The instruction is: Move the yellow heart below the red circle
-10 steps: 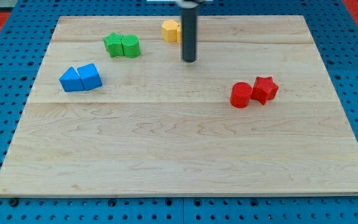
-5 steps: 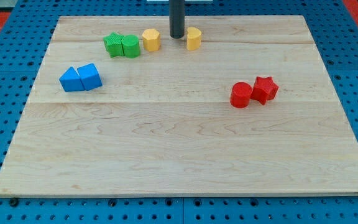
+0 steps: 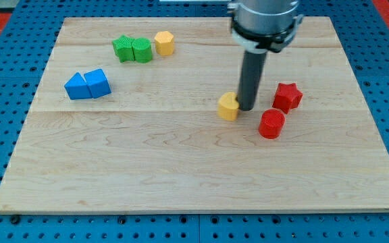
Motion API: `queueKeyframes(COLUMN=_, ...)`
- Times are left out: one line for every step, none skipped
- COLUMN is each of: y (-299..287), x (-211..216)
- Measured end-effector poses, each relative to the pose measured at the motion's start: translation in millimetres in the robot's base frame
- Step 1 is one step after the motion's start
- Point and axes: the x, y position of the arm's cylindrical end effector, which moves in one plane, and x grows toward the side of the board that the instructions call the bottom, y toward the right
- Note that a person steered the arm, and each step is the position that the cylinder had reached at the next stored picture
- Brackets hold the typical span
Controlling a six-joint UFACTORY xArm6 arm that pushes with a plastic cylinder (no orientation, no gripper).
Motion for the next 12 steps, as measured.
queueKeyframes(y=-19, x=-11)
queueKeyframes(y=30, x=47)
queueKeyframes(y=66, x=79)
queueKeyframes(y=79, x=65)
queueKeyframes(y=89, x=40)
queueKeyframes(y=88, x=19)
queueKeyframes(y=44, x=92)
queueKeyframes(y=-41, x=93)
queueKeyframes(y=-123, x=29)
queueKeyframes(y=-71, x=-23)
queueKeyframes(y=50, x=28)
queueKeyframes(y=33, x=40)
